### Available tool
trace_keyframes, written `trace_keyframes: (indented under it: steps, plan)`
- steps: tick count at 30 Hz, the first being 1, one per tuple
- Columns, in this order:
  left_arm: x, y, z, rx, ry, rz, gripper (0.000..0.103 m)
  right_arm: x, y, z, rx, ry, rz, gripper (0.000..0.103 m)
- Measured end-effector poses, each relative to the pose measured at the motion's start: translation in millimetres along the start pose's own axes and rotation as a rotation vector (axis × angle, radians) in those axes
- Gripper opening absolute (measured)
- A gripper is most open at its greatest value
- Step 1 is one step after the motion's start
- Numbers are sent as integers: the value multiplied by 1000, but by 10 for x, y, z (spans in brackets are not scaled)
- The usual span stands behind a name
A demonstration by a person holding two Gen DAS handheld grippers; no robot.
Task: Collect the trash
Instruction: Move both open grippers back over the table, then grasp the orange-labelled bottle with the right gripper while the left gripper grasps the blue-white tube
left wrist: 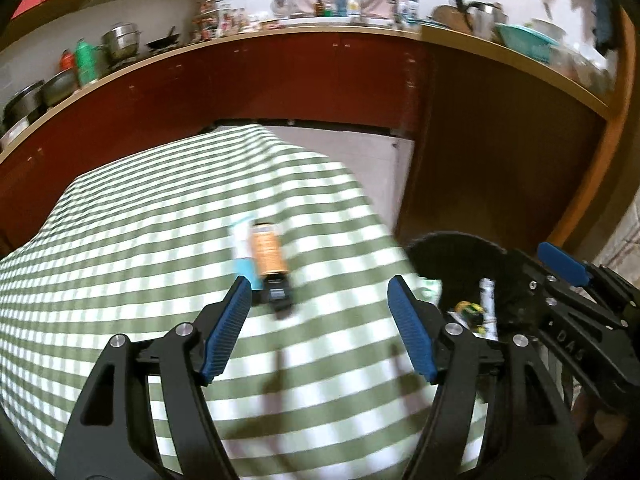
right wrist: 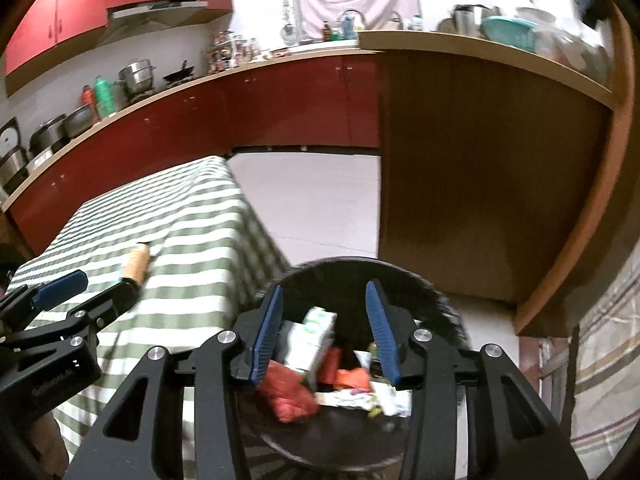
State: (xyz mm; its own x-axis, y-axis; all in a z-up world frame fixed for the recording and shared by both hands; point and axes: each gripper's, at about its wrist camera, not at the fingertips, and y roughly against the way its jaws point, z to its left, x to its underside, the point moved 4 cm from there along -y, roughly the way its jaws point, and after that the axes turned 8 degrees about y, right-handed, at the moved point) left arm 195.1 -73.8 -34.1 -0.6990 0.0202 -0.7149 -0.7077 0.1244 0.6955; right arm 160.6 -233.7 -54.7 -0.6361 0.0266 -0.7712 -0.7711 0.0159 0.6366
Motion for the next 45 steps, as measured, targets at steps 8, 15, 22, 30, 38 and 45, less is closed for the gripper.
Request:
trace_keyframes:
  steps: [8,15,22,30,38,45]
  plan:
    - [-40,-15,811,-108,102,2,69,-179,-178,668,-94,70,2,43]
    - [-6,-16,1413,-175,173,10,69,-301,-391,1185,-161,121,33,43]
    - [55,-7,1792,-204,222,18,69,-383,-602,1559,-171,180,67,43]
    - [112,-1,1971,-194,254,25,69,-370,-770,1729,-144,214,136,30]
    - [84,-44,1855,-157,246,28,74,-391,-759,1780,-134,218,136,26]
    - [-2,-120,1496,-113,210,31,74,-342,-607,1571,-123,204,107,26]
